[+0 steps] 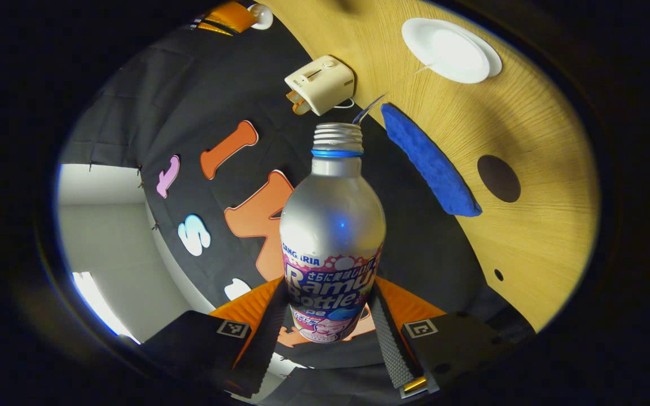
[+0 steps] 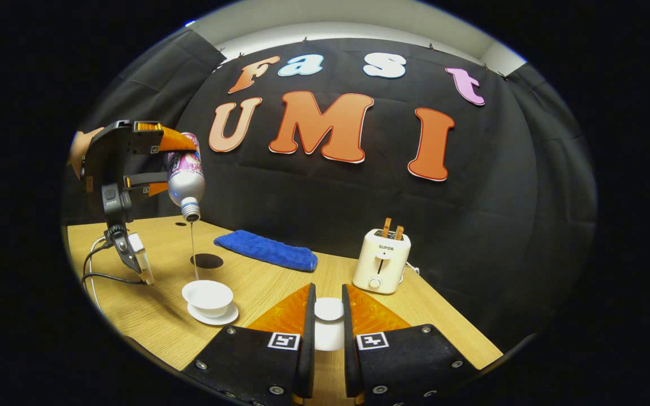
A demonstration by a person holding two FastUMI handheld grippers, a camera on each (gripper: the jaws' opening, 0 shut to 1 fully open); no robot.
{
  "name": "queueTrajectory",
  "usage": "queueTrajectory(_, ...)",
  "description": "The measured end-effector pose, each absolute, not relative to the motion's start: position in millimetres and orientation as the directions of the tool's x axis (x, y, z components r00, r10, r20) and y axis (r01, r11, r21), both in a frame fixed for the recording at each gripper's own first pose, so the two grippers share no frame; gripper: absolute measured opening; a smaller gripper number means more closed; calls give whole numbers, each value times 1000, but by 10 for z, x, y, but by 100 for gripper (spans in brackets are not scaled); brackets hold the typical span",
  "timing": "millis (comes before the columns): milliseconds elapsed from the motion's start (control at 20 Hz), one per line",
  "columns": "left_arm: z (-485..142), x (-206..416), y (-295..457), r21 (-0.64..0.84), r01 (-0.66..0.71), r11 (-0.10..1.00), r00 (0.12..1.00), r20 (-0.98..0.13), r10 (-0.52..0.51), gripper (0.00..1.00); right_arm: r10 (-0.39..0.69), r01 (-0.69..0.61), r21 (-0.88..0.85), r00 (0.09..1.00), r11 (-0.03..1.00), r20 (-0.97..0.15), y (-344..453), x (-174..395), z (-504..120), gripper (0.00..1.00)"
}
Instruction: Open the teacup lid with one hand, grasp the water bottle and pour water into the teacup with the other hand; after pouring, place the water bottle on the coaster and then close the teacup lid.
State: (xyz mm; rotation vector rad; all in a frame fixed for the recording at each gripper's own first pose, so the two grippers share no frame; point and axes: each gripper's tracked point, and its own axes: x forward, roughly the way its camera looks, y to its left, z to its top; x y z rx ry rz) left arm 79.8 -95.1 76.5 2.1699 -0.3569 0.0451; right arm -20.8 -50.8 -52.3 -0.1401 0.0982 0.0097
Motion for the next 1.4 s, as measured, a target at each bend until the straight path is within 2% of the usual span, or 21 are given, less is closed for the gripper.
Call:
queueTrajectory(150, 844, 795, -1018, 782, -296, -549, 950, 179, -257, 84, -1, -12, -142, 996, 990, -89, -515, -204, -482, 22)
queueTrajectory(350, 670, 810, -1093, 765, -305, -567, 944, 167, -284, 81, 13, -25, -137, 996, 990, -94, -455, -201, -514, 22)
queueTrajectory(400, 613, 826, -1095, 766, -303, -567, 944, 160, -288, 87, 16, -29, -135, 995, 990, -95, -446, -191, -512, 22)
queueTrajectory(450, 560, 811, -1122, 769, -304, -563, 942, 156, -296, 84, 24, -37, -130, 995, 991, -101, -418, -188, -530, 22)
queueTrajectory(550, 447, 798, -1153, 776, -301, -554, 940, 144, -309, 87, 32, -45, -123, 993, 991, -110, -391, -174, -567, 22)
queueTrajectory(650, 328, 802, -1196, 789, -297, -537, 937, 132, -323, 81, 33, -47, -122, 993, 991, -117, -372, -154, -593, 22)
queueTrajectory(700, 306, 775, -1188, 799, -295, -524, 936, 132, -326, 84, 34, -48, -119, 992, 992, -119, -357, -147, -599, 22)
queueTrajectory(800, 284, 806, -1185, 831, -299, -469, 930, 144, -338, 82, 45, -59, -105, 991, 993, -127, -302, -128, -607, 22)
queueTrajectory(850, 281, 816, -1174, 861, -289, -419, 929, 146, -341, 80, 47, -61, -106, 991, 993, -129, -284, -118, -609, 22)
queueTrajectory(900, 295, 840, -1147, 890, -277, -362, 929, 151, -338, 83, 46, -60, -111, 991, 992, -127, -268, -109, -609, 22)
queueTrajectory(1000, 495, 850, -1027, 939, -275, -207, 925, 200, -323, 83, 44, -61, -128, 991, 990, -128, -219, -75, -596, 22)
queueTrajectory(1050, 591, 847, -979, 952, -276, -132, 923, 224, -315, 80, 48, -65, -132, 990, 989, -133, -196, -66, -595, 22)
queueTrajectory(1100, 681, 837, -940, 957, -286, -53, 917, 257, -306, 87, 49, -67, -131, 990, 989, -135, -175, -57, -599, 22)
queueTrajectory(1150, 839, 806, -905, 951, -306, 48, 905, 306, -297, 80, 56, -74, -131, 989, 989, -137, -129, -36, -593, 23)
queueTrajectory(1200, 977, 797, -870, 940, -319, 117, 895, 340, -288, 87, 56, -74, -134, 989, 988, -134, -101, -16, -573, 22)
queueTrajectory(1250, 1077, 790, -827, 928, -326, 182, 888, 366, -277, 80, 58, -76, -138, 989, 987, -133, -65, 2, -552, 22)
queueTrajectory(1350, 1339, 745, -676, 878, -355, 321, 862, 440, -251, 83, 71, -89, -145, 990, 985, -123, 29, 15, -468, 22)
queueTrajectory(1400, 1426, 712, -627, 850, -363, 381, 851, 469, -236, 79, 78, -95, -146, 990, 985, -117, 81, 26, -418, 22)
